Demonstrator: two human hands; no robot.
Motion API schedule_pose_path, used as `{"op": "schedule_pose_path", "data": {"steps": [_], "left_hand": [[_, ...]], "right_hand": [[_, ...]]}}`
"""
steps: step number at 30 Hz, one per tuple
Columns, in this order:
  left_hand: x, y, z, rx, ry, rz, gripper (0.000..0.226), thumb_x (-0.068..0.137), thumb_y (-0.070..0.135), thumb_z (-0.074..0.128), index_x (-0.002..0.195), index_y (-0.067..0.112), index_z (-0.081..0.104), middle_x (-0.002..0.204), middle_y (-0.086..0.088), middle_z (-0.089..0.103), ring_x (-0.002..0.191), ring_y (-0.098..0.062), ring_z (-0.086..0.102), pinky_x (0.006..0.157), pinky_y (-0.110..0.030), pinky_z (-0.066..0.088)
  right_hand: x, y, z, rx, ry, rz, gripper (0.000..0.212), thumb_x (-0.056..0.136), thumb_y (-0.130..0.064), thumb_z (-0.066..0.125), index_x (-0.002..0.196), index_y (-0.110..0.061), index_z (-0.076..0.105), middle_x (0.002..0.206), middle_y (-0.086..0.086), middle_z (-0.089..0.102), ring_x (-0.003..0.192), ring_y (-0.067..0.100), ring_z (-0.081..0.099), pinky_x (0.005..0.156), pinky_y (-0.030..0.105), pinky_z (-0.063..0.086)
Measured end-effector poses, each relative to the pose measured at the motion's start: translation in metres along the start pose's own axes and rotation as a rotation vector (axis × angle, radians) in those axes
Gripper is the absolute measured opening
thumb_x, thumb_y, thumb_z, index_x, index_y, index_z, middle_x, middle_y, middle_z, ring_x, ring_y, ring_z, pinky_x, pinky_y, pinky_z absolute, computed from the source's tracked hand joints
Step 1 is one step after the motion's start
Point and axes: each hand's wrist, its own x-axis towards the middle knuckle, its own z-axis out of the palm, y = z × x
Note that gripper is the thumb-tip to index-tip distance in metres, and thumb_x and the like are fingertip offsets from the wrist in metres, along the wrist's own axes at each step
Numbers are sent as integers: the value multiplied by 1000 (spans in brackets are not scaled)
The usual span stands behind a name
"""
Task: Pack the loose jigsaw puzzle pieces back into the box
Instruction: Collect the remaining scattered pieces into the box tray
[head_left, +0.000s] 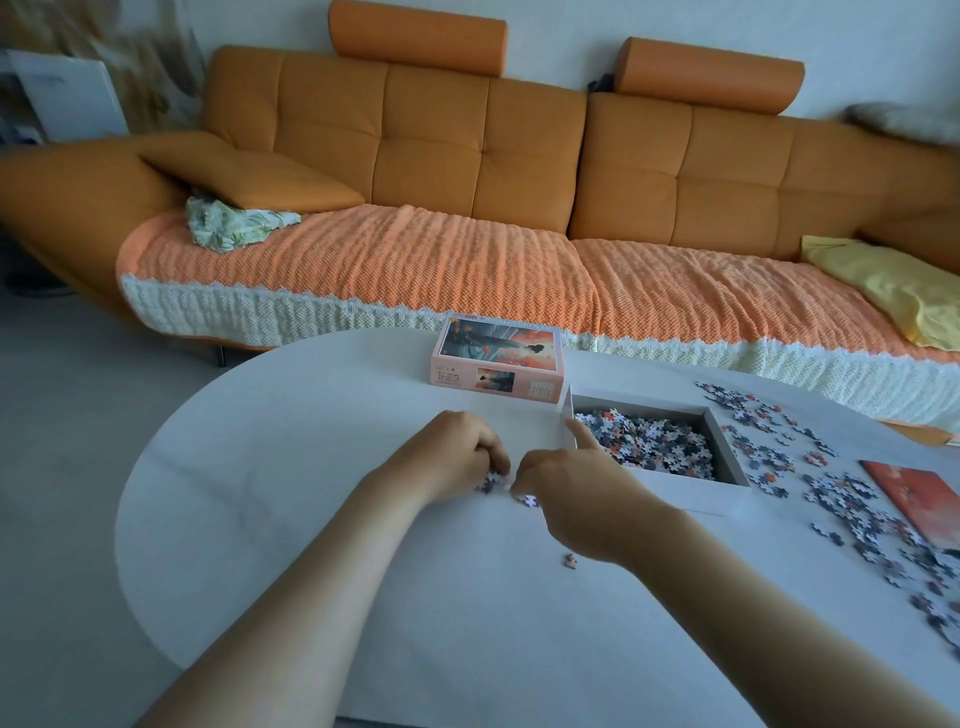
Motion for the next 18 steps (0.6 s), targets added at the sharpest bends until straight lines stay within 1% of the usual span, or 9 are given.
{"op": "schedule_pose_path", "data": {"steps": [3, 5, 6, 8, 10, 11, 14, 16, 18], "left_hand": [[-11, 1, 6, 18, 37, 41, 45, 78, -2, 41, 93, 25, 74, 100, 11, 63, 99, -9, 58, 84, -24, 47], [-16, 0, 12, 66, 80, 67, 41, 85, 4, 46, 111, 26, 68, 116, 10, 57, 116, -10, 47, 97, -26, 40], [-18, 0, 16, 96, 72, 66, 40, 90, 10, 47, 124, 26, 61, 129, 9, 52, 126, -11, 39, 105, -27, 34], [-23, 3, 25, 191, -28, 51, 48, 97, 26, 46, 145, 25, 40, 154, 7, 32, 142, -13, 19, 115, -30, 18], [-27, 6, 37, 322, -149, 73, 55, 100, 38, 39, 151, 27, 24, 162, 6, 12, 149, -13, 4, 120, -37, 7], [-31, 10, 40, 367, -178, 91, 56, 100, 41, 37, 152, 27, 21, 163, 6, 8, 149, -13, 1, 121, -40, 5], [-35, 20, 51, 247, -199, 75, 57, 99, 44, 39, 151, 27, 23, 161, 9, 14, 149, -13, 3, 121, -40, 10], [-40, 31, 60, 154, -194, 110, 58, 94, 47, 45, 147, 28, 31, 157, 7, 26, 147, -16, 13, 119, -43, 19], [-47, 41, 73, 176, -180, 156, 59, 92, 44, 50, 147, 30, 34, 156, 9, 26, 146, -13, 14, 120, -38, 17]], "right_hand": [[-16, -1, 7, 108, 126, -38, 55, 79, 2, 45, 118, -31, 66, 119, -7, 62, 100, 19, 60, 112, 40, 26], [-24, 3, 13, 175, 279, -39, 52, 76, 7, 50, 111, -25, 71, 113, -2, 65, 93, 24, 61, 94, 35, 43], [-28, 5, 17, 182, 334, -31, 51, 72, 8, 53, 107, -23, 73, 111, 0, 66, 91, 25, 62, 87, 34, 47], [-34, 8, 23, 172, 385, -32, 49, 67, 8, 56, 102, -23, 74, 108, 0, 68, 90, 25, 64, 83, 34, 48], [-41, 10, 26, 214, 416, -27, 49, 67, 9, 53, 98, -23, 74, 103, -1, 67, 88, 24, 64, 80, 34, 49], [-46, 10, 26, 250, 441, -15, 49, 68, 11, 51, 96, -23, 74, 99, -2, 67, 86, 24, 64, 78, 34, 50], [-61, 18, 26, 369, 451, 69, 48, 76, 10, 46, 95, -24, 75, 100, -5, 66, 87, 20, 64, 73, 33, 52], [-70, 26, 27, 437, 367, 136, 48, 83, 4, 42, 100, -28, 73, 104, -8, 66, 93, 18, 65, 78, 36, 53], [-80, 34, 29, 464, 287, 185, 47, 87, 0, 40, 103, -30, 72, 107, -9, 66, 97, 17, 64, 82, 37, 53]]}}
